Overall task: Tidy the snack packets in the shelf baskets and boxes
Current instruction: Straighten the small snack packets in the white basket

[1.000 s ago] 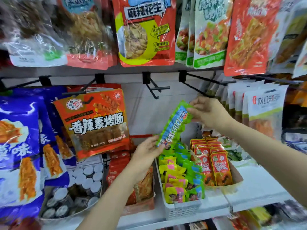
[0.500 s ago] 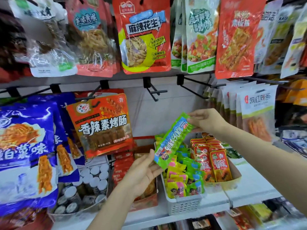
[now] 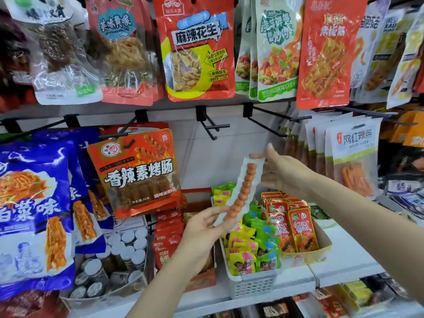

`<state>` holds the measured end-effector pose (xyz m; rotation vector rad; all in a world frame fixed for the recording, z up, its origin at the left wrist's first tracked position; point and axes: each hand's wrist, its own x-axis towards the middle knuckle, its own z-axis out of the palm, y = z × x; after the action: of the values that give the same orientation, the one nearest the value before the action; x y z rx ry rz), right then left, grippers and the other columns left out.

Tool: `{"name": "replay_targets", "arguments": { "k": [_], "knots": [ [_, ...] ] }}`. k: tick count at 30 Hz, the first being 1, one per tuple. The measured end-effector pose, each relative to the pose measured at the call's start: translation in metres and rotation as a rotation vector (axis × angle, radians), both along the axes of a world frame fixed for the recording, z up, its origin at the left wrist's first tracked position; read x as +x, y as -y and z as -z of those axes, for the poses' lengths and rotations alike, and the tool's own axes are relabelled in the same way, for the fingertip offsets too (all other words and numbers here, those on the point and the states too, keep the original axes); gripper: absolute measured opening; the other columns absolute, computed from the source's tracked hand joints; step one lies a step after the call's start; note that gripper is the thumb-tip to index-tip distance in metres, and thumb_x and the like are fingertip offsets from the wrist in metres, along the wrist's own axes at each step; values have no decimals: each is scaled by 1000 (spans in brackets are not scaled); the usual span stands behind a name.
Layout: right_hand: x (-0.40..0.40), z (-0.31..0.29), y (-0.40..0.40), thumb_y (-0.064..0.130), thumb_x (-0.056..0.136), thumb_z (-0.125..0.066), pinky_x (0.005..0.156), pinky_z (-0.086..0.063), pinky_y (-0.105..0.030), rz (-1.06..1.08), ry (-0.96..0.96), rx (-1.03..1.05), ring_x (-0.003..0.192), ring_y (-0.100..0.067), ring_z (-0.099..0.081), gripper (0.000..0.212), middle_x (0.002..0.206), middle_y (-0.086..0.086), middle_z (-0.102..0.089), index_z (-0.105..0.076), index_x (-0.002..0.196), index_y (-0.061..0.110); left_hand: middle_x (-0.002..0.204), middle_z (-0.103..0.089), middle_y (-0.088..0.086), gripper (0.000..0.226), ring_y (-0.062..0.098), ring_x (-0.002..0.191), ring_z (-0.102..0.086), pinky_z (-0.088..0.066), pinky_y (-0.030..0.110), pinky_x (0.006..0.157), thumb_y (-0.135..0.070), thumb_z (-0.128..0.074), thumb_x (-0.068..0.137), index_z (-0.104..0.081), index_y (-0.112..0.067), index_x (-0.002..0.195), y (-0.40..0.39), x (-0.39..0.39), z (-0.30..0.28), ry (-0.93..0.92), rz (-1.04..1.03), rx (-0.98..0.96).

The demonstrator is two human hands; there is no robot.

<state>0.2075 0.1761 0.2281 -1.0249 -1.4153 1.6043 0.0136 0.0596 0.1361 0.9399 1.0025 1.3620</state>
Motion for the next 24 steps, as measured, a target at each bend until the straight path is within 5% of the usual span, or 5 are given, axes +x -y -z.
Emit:
{"name": "replay_targets", "arguments": {
  "k": [5,10,17,21,24],
  "knots": [
    [-2,4,0,8,84,-70,73,-61,-29,81,40,124,94,-25,-73,42,100,-13,-75,-61,125,5,106,-75,0,49,15,97,-72,-54,19,76,9,-80,69,-68,-11,113,2,-5,5,-91,-69,123],
    [-6,1,1,3,85,-68,76,-61,-32,95,52,108,93,-25,-73,41,100,-15,-75,-58,125,2,110,-74,6,54,19,99,-71,-55,21,75,10,-81,68,-66,-13,115,3,-9,5,-126,-80,150],
    [-9,-3,3,0,89,-61,87,-58,-34,-3,-126,74,105,-27,-68,37,115,-18,-68,-55,125,1,125,-64,23,67,34,102,-69,-60,40,79,-64,-40,89,-57,-14,132,1,-12,-4,477,257,-194],
    [-4,-4,0,-9,89,-55,93,-55,-36,-52,-210,80,111,-30,-65,27,120,-19,-66,-57,113,3,124,-63,23,43,21,83,-69,-59,28,68,-29,-60,93,-62,-4,128,-9,-15,-3,635,252,-197],
    [2,-3,-2,-16,91,-47,85,-59,-34,-91,-149,41,110,-29,-66,27,121,-17,-67,-64,96,4,114,-69,14,37,17,89,-70,-57,23,72,-1,-66,81,-69,-7,118,-17,-19,8,453,98,-34]
  ]
}}
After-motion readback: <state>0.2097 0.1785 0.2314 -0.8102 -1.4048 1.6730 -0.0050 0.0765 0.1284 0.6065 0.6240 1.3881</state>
